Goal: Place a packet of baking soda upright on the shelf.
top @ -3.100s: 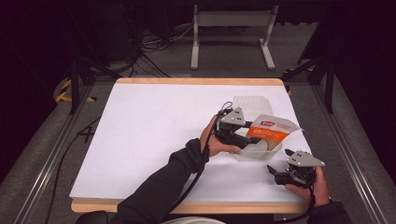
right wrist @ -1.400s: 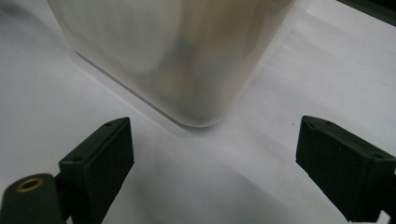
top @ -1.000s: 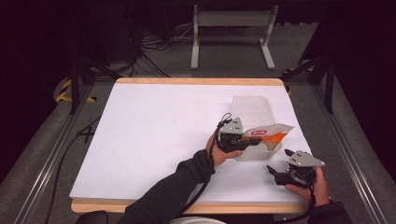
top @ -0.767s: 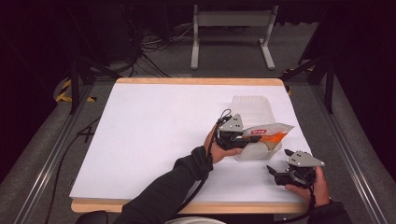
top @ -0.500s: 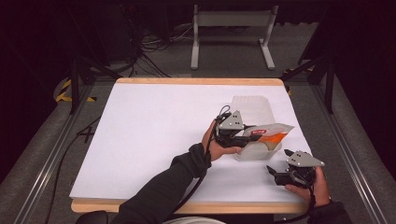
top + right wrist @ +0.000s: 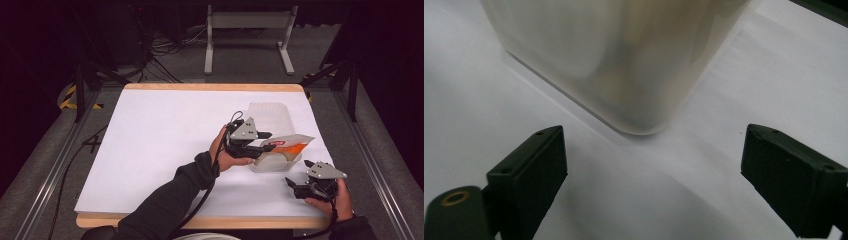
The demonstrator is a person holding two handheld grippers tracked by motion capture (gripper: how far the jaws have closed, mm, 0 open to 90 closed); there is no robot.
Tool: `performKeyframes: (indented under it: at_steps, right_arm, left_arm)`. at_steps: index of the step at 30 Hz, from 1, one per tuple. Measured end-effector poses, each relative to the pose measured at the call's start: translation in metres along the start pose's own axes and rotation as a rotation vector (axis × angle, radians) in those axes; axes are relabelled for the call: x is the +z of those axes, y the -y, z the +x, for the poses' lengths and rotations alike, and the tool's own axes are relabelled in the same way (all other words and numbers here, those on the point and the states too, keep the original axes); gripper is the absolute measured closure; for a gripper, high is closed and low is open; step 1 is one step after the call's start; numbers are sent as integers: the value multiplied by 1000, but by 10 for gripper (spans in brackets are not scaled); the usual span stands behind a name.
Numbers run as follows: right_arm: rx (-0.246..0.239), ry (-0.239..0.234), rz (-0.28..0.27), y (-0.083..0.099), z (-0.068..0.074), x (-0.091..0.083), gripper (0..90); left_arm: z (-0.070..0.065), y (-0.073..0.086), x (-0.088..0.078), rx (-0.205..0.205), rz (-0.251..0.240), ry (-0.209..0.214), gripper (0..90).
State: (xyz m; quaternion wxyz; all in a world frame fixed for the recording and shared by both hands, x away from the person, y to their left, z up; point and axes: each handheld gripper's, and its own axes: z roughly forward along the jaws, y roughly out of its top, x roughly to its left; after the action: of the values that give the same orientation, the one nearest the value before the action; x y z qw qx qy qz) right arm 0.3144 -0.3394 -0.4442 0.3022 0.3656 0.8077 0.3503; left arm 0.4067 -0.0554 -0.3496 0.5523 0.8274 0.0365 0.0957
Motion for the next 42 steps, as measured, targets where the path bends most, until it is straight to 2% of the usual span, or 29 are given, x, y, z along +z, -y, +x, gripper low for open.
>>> performKeyframes:
  at_steps: [1,2,4,5,7,10,11,12,13,14,17,21,27,28,32,39,40,42]
  right_arm:
    - [0,0,0,0,0,0,118]
    - [0,2,0,0,0,0,118]
    - [-1,1,-2,0,0,0,118]
    - [-1,1,-2,0,0,0,118]
    - [-1,1,0,0,0,0,118]
    - [0,-2,-6,-1,1,0,118]
    - [0,-2,-7,-1,1,0,118]
    - [-2,-2,-10,-1,1,0,118]
    - [-2,-2,-10,-1,1,0,118]
    - [-2,0,-11,-1,1,0,118]
    - [-1,0,-16,-1,2,-1,118]
    - [1,2,-22,-2,2,-2,118]
    - [-7,0,-28,-3,3,-4,118]
    - [-10,3,-29,-3,3,-4,118]
    - [-11,6,-33,-4,4,-5,118]
    - [-19,9,-34,-5,5,-6,118]
    - [-21,10,-33,-4,5,-6,118]
    - [-20,10,-34,-4,5,-5,118]
  left_arm:
    - [0,1,-6,11,9,-10,563]
    - [0,2,-9,12,17,-18,530]
    - [0,5,-20,42,55,-47,468]
    - [0,5,-20,42,55,-47,443]
    - [-1,8,-26,70,89,-87,419]
    - [-4,14,-36,126,156,-144,320]
    - [-4,14,-36,126,156,-144,289]
    - [-7,19,-40,167,194,-177,270]
    - [-7,19,-40,167,194,-177,263]
    - [-8,23,-44,180,206,-195,263]
    - [-9,35,-57,155,206,-202,228]
    - [-9,45,-69,147,215,-216,210]
    - [-10,61,-94,144,240,-283,184]
    - [-11,66,-99,127,238,-282,177]
    - [-12,76,-111,133,261,-297,170]
    - [-6,101,-139,78,283,-327,157]
    - [-4,106,-147,59,284,-346,157]
    - [-2,109,-152,47,281,-356,157]
